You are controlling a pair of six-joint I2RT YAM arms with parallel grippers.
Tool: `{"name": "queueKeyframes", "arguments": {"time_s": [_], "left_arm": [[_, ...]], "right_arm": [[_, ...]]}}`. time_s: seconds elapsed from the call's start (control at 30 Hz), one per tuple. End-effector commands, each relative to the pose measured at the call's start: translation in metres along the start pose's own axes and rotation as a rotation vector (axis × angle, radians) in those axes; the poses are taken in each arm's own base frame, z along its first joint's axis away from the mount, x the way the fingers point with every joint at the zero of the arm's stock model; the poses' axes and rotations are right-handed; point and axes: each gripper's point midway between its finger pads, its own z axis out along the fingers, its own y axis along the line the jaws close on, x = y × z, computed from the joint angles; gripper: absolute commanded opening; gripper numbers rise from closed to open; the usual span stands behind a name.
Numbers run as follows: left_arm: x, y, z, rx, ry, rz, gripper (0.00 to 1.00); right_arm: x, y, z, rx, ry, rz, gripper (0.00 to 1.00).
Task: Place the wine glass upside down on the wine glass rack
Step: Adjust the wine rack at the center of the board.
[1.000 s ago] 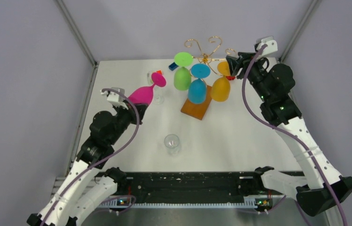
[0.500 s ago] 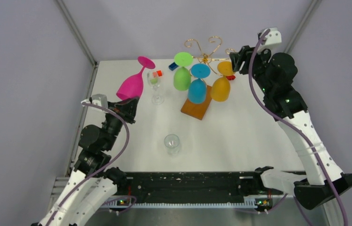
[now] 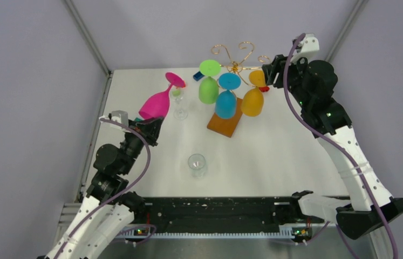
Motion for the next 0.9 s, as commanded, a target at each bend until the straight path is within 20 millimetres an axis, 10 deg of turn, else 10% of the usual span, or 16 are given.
{"name": "queueKeyframes", "arguments": {"time_s": [0.0, 0.57, 0.87], "left_arm": [[0.014, -0.009, -0.005, 0.060, 0.046, -0.046, 0.00], [0.068, 0.003, -0.011, 0.023, 0.275, -0.031, 0.00], [0.047, 0.003, -0.017, 0.017, 0.217, 0.011, 0.00]], "right_arm": [[-0.017, -0.001, -0.002, -0.001, -0.062, 0.005, 0.55], [0.005, -0.009, 0.001, 0.046, 0.037, 0.013, 0.55], [-0.010, -0.005, -0.010, 0.019, -0.072, 0.018, 0.55]]}}
